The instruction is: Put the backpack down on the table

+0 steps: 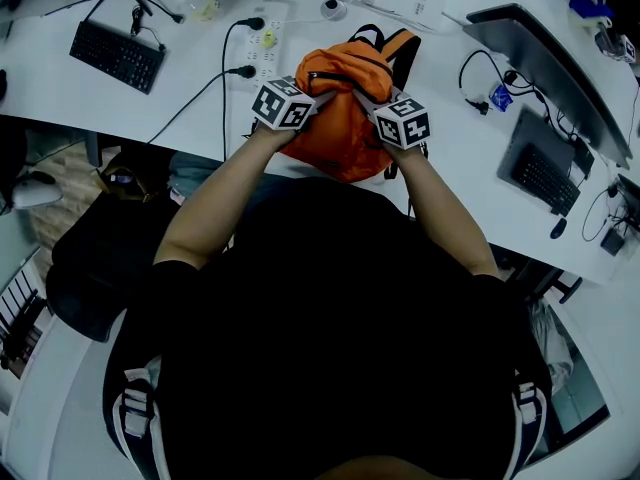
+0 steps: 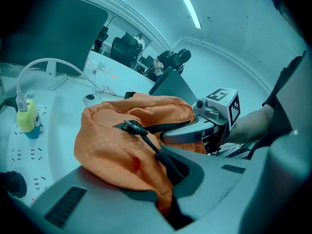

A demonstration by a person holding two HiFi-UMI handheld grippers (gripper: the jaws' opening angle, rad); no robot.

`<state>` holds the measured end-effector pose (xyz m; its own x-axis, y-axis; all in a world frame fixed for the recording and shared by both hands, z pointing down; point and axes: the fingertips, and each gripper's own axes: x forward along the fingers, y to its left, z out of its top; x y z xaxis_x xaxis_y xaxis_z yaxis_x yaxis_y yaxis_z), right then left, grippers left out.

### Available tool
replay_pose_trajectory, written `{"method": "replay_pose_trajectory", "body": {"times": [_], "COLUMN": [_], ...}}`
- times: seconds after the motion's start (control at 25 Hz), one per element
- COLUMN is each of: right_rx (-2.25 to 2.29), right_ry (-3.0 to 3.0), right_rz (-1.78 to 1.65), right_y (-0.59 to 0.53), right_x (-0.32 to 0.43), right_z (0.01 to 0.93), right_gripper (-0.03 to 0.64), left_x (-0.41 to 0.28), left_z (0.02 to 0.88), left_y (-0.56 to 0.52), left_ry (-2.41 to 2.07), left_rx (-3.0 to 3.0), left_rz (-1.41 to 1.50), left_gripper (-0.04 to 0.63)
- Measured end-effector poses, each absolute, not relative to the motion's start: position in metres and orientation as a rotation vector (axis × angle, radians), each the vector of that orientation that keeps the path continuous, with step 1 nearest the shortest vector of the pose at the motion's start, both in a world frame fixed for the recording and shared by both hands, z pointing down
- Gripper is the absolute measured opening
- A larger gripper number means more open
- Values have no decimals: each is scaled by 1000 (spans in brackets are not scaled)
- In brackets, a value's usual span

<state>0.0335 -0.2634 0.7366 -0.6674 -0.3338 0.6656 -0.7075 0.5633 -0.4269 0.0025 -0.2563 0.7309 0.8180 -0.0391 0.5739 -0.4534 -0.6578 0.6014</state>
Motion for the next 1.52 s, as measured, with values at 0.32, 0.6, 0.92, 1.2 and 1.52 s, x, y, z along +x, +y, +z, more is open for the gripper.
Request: {"method": "replay_pose_trajectory", "body": {"times": [0.32,0.6,0.92,1.2,1.52], "right_rx": [819,809,800,757,764], "right_ry": [-2242,-2223,-2212,-2230,-2242], "right_rz": [974,981,972,972,1021], "right_y": [-261,-256,-256,-257,-257], "right_x": [33,32,32,34,42], "right_z": [757,764,767,767,763], "right_gripper": [32,31,32,64,141], "left_x": [3,2,2,-1,-9], "left_z": [748,755,759,761,767], "left_y": [-255,-250,-250,-251,-251], "left_ry": [-350,-333,-338,-342,-397], "left_rx": [2193,2176,2176,2174,2176], "left_rz": [720,732,739,757,810], "left_gripper": [26,26,28,34,265]}}
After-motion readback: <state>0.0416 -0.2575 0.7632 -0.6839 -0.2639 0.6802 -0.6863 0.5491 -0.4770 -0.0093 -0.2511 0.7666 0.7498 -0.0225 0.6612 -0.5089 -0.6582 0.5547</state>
